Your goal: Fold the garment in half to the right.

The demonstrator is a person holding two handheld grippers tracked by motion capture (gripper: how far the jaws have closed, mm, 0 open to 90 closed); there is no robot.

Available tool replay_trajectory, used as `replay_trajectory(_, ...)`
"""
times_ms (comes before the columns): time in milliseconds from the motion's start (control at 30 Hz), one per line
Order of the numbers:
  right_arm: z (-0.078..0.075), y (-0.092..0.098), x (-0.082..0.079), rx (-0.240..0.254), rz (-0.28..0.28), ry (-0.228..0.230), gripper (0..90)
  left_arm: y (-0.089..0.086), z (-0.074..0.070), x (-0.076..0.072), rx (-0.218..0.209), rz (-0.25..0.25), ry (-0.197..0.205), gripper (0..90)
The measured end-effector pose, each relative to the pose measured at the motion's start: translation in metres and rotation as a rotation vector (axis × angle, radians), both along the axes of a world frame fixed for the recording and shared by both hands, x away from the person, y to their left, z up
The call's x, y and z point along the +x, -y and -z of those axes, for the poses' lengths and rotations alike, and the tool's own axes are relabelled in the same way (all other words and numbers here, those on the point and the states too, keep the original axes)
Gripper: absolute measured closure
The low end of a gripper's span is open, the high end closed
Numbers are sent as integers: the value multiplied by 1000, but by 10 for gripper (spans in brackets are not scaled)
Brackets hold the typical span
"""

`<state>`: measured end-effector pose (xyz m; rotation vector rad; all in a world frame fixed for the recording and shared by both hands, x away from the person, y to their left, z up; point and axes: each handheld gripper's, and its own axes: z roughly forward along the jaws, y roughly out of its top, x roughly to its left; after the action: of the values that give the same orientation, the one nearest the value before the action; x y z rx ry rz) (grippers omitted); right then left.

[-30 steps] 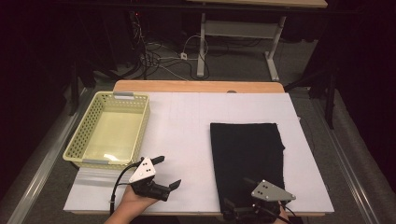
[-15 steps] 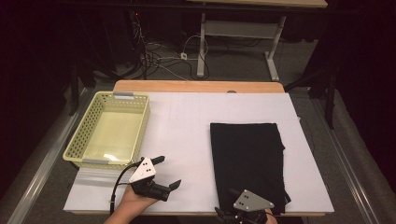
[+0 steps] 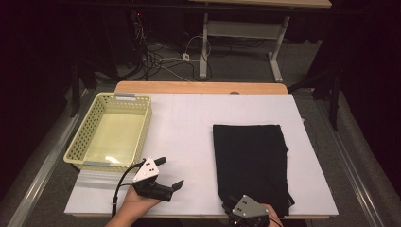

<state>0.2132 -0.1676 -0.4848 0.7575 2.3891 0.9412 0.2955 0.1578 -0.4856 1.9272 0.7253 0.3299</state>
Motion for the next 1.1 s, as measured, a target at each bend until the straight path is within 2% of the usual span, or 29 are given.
replay_trajectory(100,-1,3,3,18,-1,-10,741,4,-4,4,13,-10,-8,0)
replay_trajectory(133,-3,6,6,48,-6,-33,755,7,-7,7,19,-15,-8,0)
replay_trajectory(200,-5,8,7,67,-10,-36,756,17,-14,17,32,-26,-4,0)
replay_trajectory(233,-5,8,7,67,-10,-36,756,17,-14,17,32,-26,-4,0)
replay_trajectory(267,-6,9,7,75,-12,-37,754,28,-17,27,40,-25,-7,0)
replay_trajectory(367,-6,11,9,96,-15,-52,746,46,-20,43,47,-24,-13,0)
replay_trajectory(467,-6,13,10,111,-16,-60,742,62,-20,59,40,-32,-25,0)
replay_trajectory(567,-6,14,10,116,-18,-61,738,79,-17,74,54,-40,-42,2)
replay_trajectory(633,-6,14,10,119,-19,-64,737,89,-14,83,56,-52,-59,11)
replay_trajectory(800,-6,15,11,122,-23,-65,737,117,-9,108,119,-76,-100,36)
replay_trajectory(900,-6,14,10,116,-29,-61,734,129,-7,124,138,-102,-121,54)
replay_trajectory(1033,-6,14,10,117,-31,-63,733,142,-7,144,163,-141,-169,112)
replay_trajectory(1100,-5,15,10,119,-34,-64,733,147,-7,153,169,-155,-209,146)
